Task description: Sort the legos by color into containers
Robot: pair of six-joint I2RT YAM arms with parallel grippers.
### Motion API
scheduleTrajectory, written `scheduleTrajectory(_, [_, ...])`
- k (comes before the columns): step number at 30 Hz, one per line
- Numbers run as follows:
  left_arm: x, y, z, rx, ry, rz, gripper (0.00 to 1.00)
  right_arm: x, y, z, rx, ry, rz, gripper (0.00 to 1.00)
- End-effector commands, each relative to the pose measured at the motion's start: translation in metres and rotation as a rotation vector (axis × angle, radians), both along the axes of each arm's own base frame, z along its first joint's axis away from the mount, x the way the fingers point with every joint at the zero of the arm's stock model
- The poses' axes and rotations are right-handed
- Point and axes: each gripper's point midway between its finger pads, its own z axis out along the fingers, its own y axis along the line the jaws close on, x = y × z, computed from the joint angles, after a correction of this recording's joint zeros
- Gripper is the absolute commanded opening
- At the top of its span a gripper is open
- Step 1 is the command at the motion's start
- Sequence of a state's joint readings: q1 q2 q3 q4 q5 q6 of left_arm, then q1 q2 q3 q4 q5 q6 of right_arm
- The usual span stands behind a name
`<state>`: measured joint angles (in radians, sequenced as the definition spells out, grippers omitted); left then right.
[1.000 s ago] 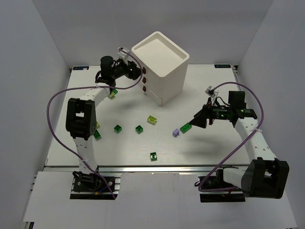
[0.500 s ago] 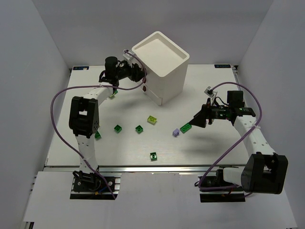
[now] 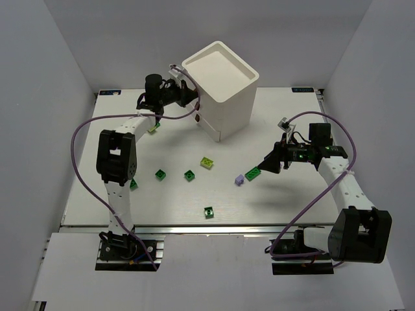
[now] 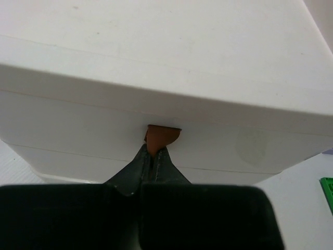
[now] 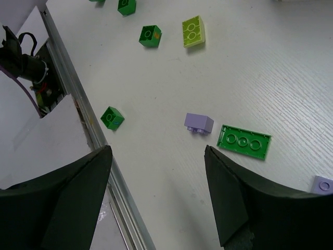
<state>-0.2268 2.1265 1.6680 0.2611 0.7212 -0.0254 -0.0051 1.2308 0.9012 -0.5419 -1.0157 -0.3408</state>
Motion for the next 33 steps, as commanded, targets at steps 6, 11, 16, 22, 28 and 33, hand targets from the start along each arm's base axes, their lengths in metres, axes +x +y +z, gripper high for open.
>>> scheduleTrajectory(6, [-0.014,-0.006,0.045,-0.041,-0.088,-0.004,0.00,0.002,-0.002,0.002,-0.023,-0.062,0.008,0.77])
scheduleTrajectory(11, [-0.032,0.015,0.047,-0.031,-0.084,0.047,0.00,0.000,-0.002,0.002,-0.026,-0.066,0.009,0.76])
scheduleTrajectory(16, [-0.050,0.029,0.047,0.006,-0.088,0.076,0.00,-0.001,-0.002,0.000,-0.026,-0.064,0.013,0.77])
scheduleTrajectory(22, [-0.064,0.046,0.042,0.048,-0.063,0.137,0.00,-0.003,-0.002,-0.002,-0.029,-0.065,0.022,0.76])
scheduleTrajectory(28, [-0.076,0.066,0.035,0.071,-0.021,0.201,0.00,-0.007,-0.002,-0.004,-0.030,-0.066,0.029,0.76])
scheduleTrajectory(33, [-0.088,0.077,0.032,0.098,0.001,0.223,0.00,-0.010,-0.001,-0.005,-0.030,-0.065,0.036,0.76])
